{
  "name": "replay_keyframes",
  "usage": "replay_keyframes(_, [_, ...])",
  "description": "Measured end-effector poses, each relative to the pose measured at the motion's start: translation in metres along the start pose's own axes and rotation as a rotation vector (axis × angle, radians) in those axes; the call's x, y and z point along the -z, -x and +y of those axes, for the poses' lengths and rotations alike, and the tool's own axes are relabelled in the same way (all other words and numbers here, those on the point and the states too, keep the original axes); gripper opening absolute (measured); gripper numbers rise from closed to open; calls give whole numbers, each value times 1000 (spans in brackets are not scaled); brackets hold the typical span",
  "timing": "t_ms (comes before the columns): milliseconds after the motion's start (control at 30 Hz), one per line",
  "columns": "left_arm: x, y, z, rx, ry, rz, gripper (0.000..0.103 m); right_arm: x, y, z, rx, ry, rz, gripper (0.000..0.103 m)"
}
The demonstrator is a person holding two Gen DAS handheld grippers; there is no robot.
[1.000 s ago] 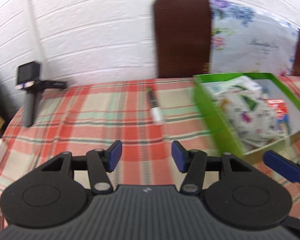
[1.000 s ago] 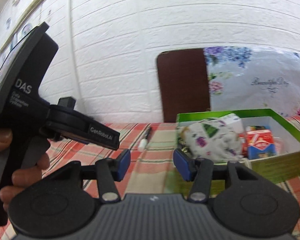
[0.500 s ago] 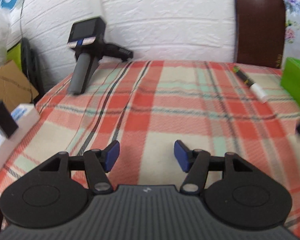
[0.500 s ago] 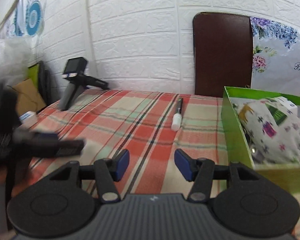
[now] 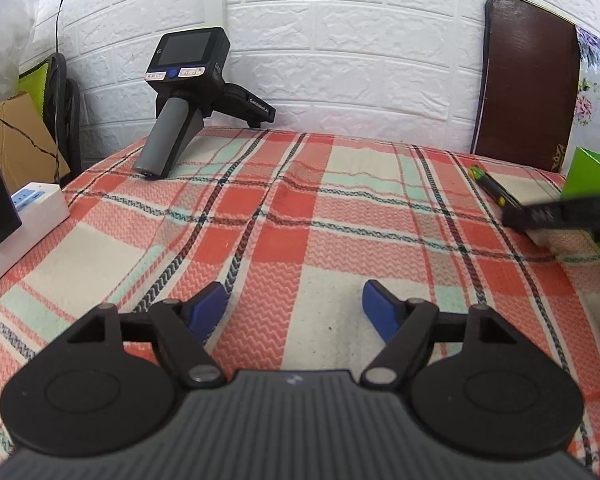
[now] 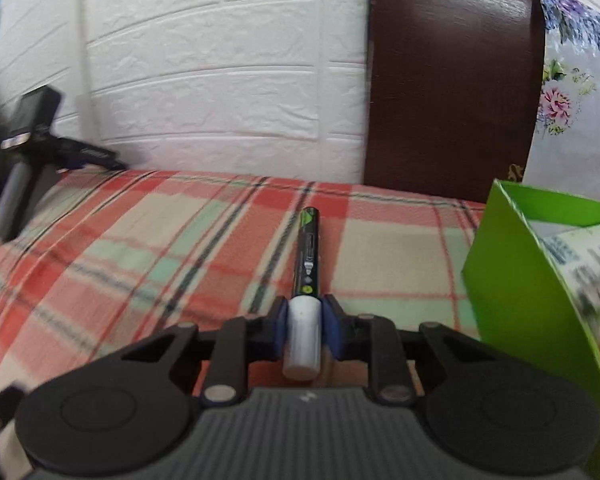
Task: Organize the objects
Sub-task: 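Move the left tool to the white-capped marker and grasp it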
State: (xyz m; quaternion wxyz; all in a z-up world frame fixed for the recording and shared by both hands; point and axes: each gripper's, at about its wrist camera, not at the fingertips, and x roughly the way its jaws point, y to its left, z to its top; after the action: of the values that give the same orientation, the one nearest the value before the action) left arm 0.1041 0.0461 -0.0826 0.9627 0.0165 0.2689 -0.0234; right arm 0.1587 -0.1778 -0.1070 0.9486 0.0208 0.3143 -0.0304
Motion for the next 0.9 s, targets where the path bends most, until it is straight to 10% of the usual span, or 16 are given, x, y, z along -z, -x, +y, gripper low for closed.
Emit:
replay_keyframes(367, [-5,-4,4,-15,30,49,88,108,163,3,-222,107,6,20])
replay_keyframes(467, [-12,13,6,-23,92,136,84,110,174,0,-207,105,2,27])
replay_keyframes(700, [-18,72,-53,224,97,325,76,116,177,-5,-237,91,-8,38])
replay_keyframes(867, [0,62,-105,233,4,422,75,117,178,-17,-300,27,-12,20])
replay_keyframes(900, [0,64,-114,242,-39,409,55,118,181,-21,-316,12,-15,20])
